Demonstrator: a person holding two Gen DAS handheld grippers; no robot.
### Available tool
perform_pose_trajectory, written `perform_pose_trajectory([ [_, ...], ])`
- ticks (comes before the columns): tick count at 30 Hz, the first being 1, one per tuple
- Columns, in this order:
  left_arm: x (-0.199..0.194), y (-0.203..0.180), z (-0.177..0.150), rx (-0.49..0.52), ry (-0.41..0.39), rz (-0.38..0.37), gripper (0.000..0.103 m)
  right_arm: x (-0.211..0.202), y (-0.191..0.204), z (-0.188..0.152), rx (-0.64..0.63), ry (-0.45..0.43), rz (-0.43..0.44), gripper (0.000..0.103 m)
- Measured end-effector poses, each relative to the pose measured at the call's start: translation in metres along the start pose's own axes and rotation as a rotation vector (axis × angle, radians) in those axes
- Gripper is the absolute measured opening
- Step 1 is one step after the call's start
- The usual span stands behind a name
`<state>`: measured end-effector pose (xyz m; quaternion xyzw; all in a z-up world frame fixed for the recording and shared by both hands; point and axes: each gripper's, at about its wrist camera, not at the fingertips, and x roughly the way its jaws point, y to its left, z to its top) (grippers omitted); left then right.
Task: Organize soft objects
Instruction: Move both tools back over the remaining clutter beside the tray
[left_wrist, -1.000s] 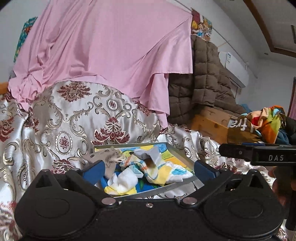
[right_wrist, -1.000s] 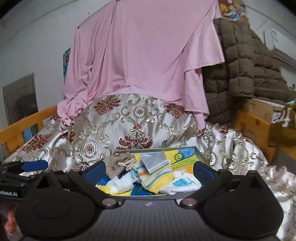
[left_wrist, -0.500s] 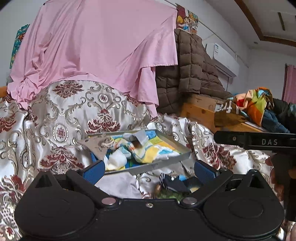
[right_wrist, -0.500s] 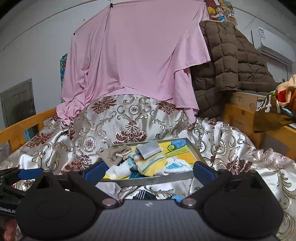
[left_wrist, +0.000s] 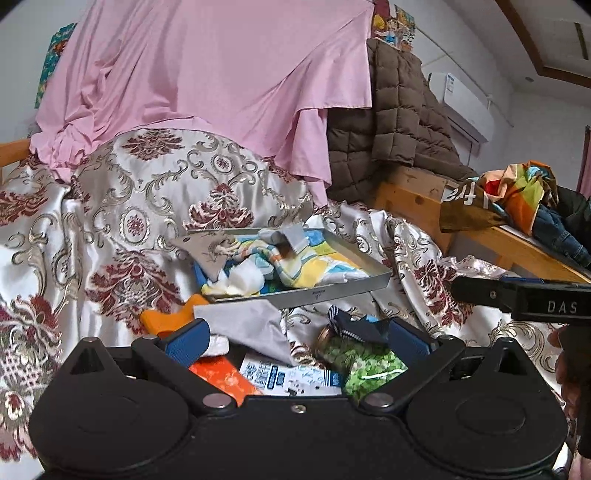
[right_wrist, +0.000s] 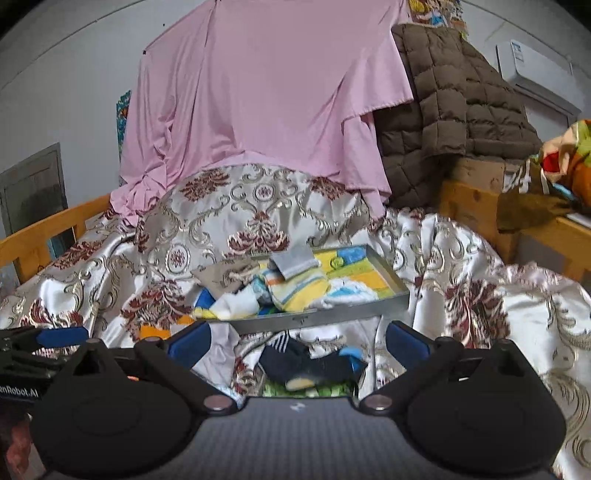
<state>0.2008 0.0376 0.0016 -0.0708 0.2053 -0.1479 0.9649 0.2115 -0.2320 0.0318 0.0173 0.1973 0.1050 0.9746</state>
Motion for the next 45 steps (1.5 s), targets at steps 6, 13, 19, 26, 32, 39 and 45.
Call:
perform_pose_trajectory([
  [6,-0.001,0.0,-0.011,-0.002,0.035,0.02,0.102,-0.001,-0.003,-0.018,0.01,0.04,-0.012,0.103],
  [13,0.0,-0.004,-0.024,0.007,0.074,0.032,0.102,-0.002,-0.009,-0.044,0.034,0.089,-0.033,0.103],
  [19,0.002,-0.005,-0.035,0.007,0.104,0.054,0.102,-0.002,-0.008,-0.06,0.023,0.123,-0.029,0.103],
  [26,0.005,-0.005,-0.043,0.005,0.137,0.083,0.102,0.003,-0.011,-0.068,0.044,0.142,-0.03,0.103],
  [32,0.004,-0.005,-0.05,0.007,0.168,0.092,0.102,0.008,-0.011,-0.075,0.036,0.162,-0.029,0.103],
  [39,0.003,-0.002,-0.057,0.0,0.202,0.097,0.102,0.012,-0.006,-0.082,0.028,0.184,-0.015,0.103],
  [45,0.002,0.0,-0.062,0.0,0.221,0.101,0.102,0.014,-0.004,-0.084,0.024,0.198,-0.007,0.103],
])
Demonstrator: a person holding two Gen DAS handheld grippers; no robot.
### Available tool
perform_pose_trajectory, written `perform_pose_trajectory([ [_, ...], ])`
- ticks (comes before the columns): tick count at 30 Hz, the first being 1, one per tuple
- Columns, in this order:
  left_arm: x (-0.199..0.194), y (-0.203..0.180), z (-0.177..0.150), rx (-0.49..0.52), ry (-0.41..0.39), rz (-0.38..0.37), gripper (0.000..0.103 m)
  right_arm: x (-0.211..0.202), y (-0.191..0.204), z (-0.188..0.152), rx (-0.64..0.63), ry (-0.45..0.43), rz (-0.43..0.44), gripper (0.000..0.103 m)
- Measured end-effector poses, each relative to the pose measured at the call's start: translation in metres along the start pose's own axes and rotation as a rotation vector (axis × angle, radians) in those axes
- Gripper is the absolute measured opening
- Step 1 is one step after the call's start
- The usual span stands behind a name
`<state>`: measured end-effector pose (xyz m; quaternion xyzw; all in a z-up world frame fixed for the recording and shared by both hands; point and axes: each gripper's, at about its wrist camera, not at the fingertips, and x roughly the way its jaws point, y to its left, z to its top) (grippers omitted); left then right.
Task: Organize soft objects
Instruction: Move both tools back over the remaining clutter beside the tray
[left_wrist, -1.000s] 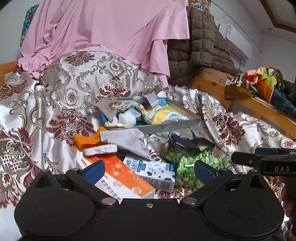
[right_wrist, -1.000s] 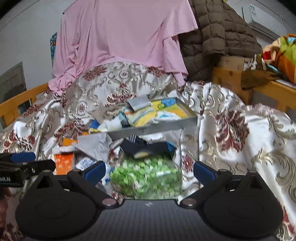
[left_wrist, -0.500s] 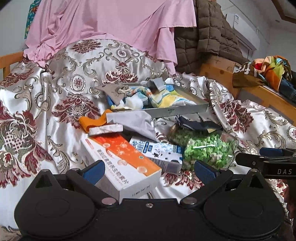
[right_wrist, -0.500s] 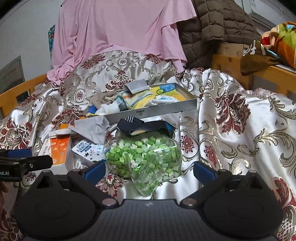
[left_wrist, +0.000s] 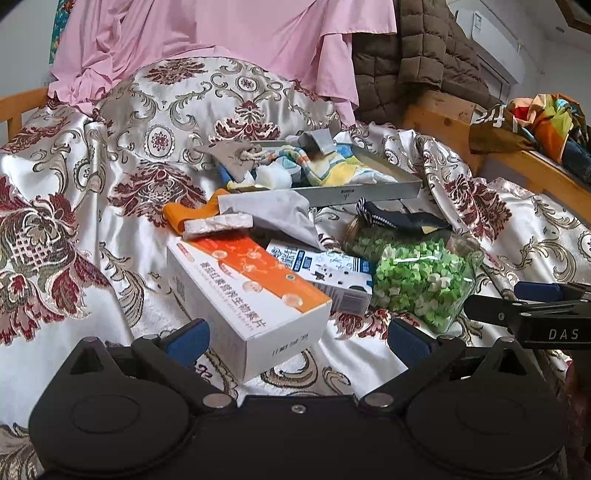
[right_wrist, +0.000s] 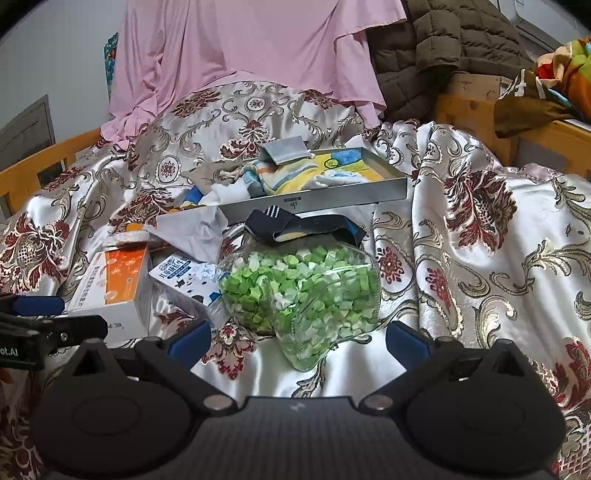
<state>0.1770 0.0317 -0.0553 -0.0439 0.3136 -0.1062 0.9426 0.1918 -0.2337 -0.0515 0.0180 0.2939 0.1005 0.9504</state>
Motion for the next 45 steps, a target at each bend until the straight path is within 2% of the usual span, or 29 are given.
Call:
perform_pose_trajectory([
  [21,0.004,0.005,-0.01,-0.022,0.038,0.009,0.102,0.002,0.01,-0.001,-0.035,-0.008,0.028,0.103],
  [33,0.008,0.017,0.01,-0.04,-0.028,0.018,0.102,0.005,0.009,0.01,-0.01,-0.042,0.02,0.103],
  [45,0.033,0.026,0.046,0.01,-0.09,0.012,0.102,0.022,0.007,0.033,-0.021,-0.08,0.003,0.103],
])
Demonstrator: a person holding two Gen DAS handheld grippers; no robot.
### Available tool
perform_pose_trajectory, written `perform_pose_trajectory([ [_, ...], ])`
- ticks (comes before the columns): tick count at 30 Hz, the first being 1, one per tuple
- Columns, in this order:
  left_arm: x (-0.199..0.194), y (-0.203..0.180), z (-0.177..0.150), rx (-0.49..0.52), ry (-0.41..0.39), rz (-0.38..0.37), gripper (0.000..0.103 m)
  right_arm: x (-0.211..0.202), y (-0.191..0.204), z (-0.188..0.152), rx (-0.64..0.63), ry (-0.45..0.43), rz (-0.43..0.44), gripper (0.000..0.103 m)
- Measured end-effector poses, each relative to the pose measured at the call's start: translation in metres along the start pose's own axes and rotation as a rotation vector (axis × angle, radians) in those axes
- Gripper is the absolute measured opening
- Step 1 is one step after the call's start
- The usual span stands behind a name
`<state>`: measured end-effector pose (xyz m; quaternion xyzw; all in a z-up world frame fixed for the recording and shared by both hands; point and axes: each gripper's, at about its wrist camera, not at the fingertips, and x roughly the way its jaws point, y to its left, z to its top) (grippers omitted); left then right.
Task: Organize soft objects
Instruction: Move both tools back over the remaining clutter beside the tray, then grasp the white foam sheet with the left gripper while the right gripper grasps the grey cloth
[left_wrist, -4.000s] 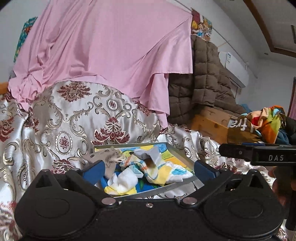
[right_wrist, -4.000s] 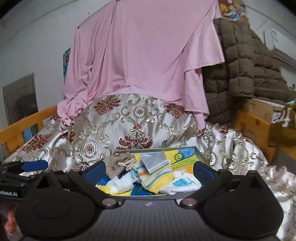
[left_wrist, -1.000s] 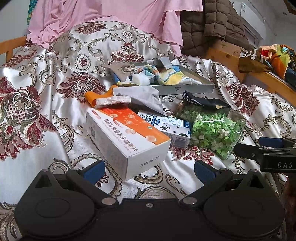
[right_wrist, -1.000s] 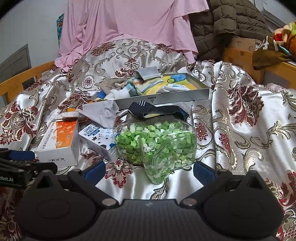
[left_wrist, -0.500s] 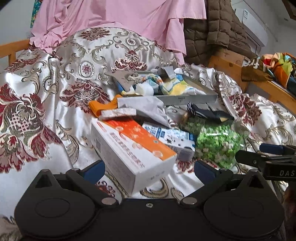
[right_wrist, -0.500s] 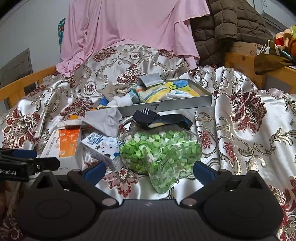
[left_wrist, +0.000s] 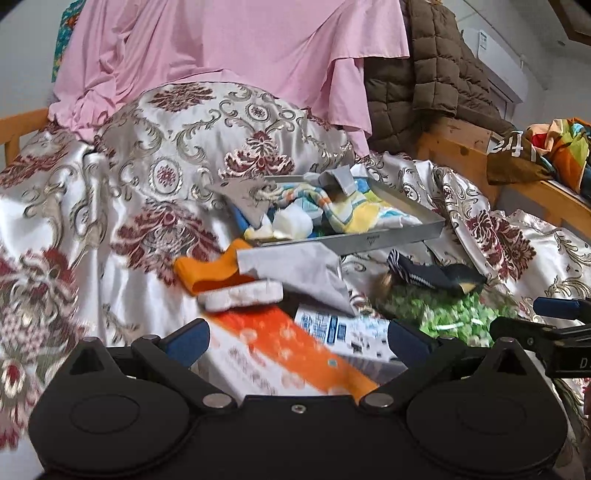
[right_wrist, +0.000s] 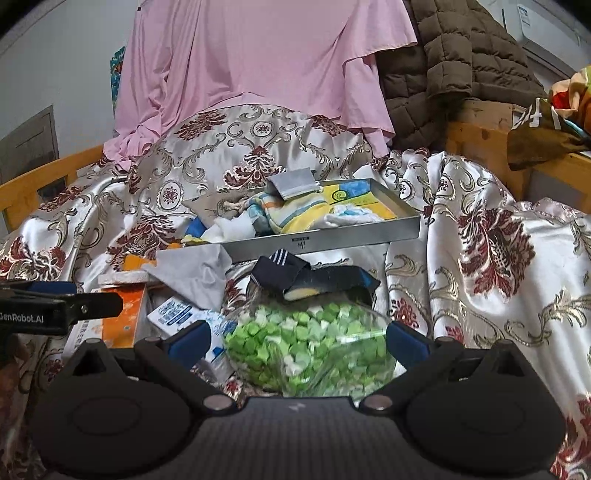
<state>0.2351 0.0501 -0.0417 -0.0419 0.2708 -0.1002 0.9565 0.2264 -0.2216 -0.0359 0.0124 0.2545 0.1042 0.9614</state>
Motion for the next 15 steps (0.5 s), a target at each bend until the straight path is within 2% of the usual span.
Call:
perform_pose_trajectory([
  [8,0.024,0.007,0.013,0.047,-0.009,0.012,0.102,0.027,0.002,0.015,-0.013,-0.007,0.009,0.103],
  [15,0.044,0.029,0.02,0.048,0.03,0.032,0.102,0.059,0.021,0.038,-0.147,0.014,0.08,0.103],
])
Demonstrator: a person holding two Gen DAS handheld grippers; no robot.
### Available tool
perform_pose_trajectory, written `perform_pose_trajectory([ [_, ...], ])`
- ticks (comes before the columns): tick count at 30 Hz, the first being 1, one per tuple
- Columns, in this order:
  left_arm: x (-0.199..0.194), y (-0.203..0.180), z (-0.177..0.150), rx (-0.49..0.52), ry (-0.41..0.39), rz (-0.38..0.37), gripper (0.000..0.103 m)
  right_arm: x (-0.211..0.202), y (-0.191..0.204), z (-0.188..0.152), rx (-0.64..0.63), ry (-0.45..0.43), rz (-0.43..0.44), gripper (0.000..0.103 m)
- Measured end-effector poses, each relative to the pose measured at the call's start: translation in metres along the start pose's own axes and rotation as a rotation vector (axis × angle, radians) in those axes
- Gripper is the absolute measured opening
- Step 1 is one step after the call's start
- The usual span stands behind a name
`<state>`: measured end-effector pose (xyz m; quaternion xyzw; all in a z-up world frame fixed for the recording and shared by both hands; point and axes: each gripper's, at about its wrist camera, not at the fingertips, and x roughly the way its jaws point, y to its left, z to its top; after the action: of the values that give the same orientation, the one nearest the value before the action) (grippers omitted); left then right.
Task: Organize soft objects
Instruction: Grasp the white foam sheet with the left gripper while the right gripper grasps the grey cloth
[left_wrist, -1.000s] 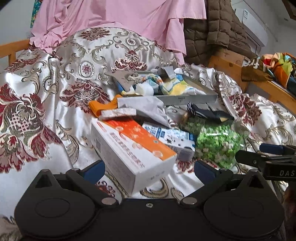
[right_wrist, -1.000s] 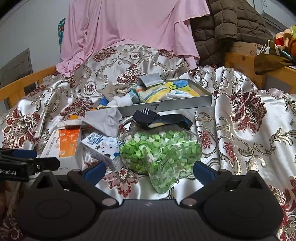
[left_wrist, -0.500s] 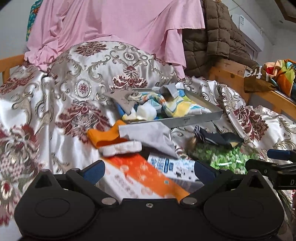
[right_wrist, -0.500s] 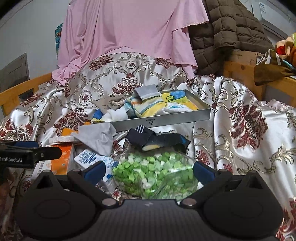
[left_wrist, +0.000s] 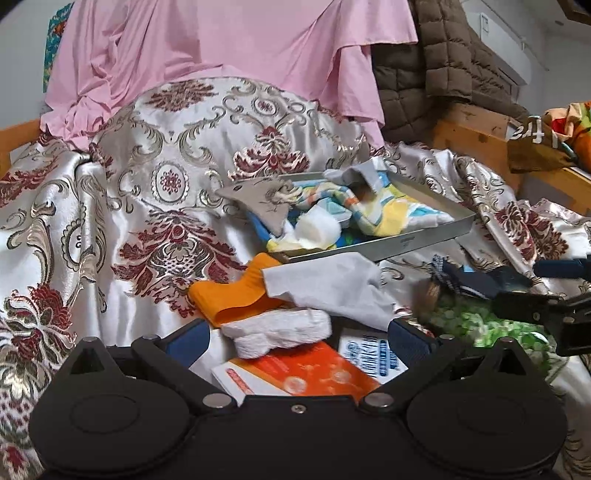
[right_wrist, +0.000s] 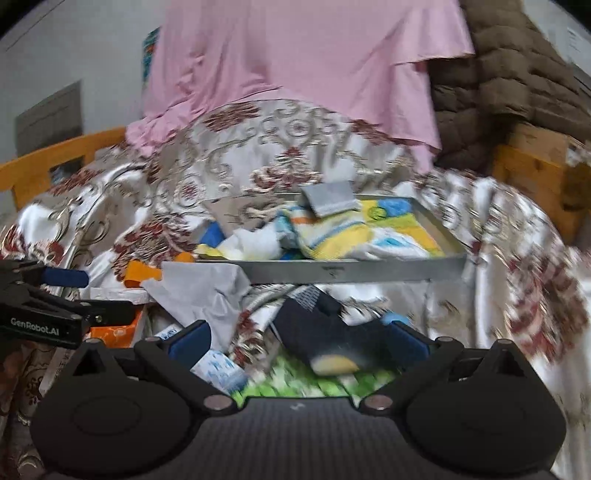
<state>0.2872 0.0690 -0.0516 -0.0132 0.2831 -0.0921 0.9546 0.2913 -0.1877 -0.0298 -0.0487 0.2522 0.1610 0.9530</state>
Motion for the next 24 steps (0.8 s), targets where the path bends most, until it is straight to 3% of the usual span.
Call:
perform_pose_trajectory([
  [8,0.027,0.029,0.012,-0.15,0.065,-0.106,0.102,0.04,0.031,0.03,-0.303,0.094,0.143,0.103],
  [12,0.043,0.047,0.018,-0.265,0.144,-0.174,0.102,0.059,0.05,0.039,-0.405,0.128,0.184,0.103],
  [19,0.065,0.082,0.013,-0.507,0.249,-0.227,0.102,0.095,0.076,0.044,-0.484,0.198,0.222,0.1],
  [24,0.073,0.089,0.016,-0.574,0.261,-0.263,0.102,0.109,0.075,0.046,-0.458,0.232,0.224,0.099],
])
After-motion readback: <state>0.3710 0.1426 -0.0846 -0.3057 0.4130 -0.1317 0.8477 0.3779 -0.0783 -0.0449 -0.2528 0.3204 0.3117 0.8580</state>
